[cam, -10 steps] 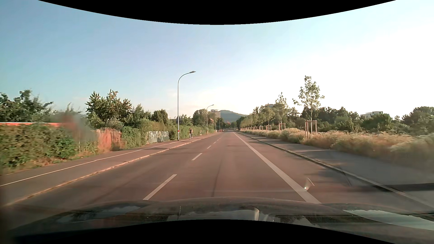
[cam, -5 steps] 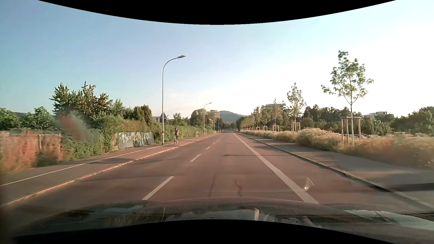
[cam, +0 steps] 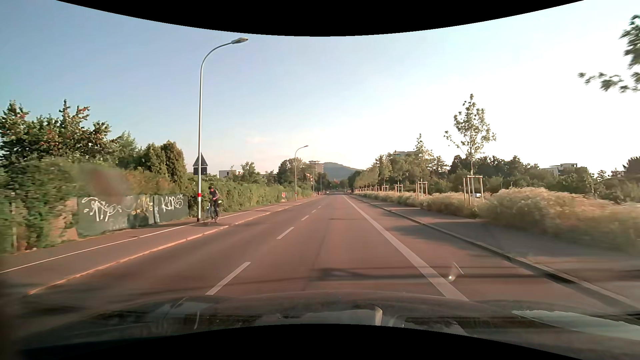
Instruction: Follow the waypoints while adhering to traffic rules and regulations
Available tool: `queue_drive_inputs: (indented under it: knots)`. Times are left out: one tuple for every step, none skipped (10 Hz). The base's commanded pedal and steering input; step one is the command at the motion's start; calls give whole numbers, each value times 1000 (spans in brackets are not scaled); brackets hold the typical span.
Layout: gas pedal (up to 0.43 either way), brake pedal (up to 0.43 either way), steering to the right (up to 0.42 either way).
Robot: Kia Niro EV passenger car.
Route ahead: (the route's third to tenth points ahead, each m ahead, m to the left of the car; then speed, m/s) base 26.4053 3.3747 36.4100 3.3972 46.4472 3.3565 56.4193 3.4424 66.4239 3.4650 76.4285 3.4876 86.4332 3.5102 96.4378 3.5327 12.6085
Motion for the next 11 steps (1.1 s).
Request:
queue_drive_inputs:
  knots:
    - [118, 0, 0]
    - [118, 0, 0]
    - [118, 0, 0]
    - [118, 0, -1]
    - [118, 0, -2]
    - [118, 0, -5]
    - [118, 0, -6]
    - [118, 0, -5]
    - [118, 0, -4]
    - [118, 0, -3]
    - [118, 0, -3]
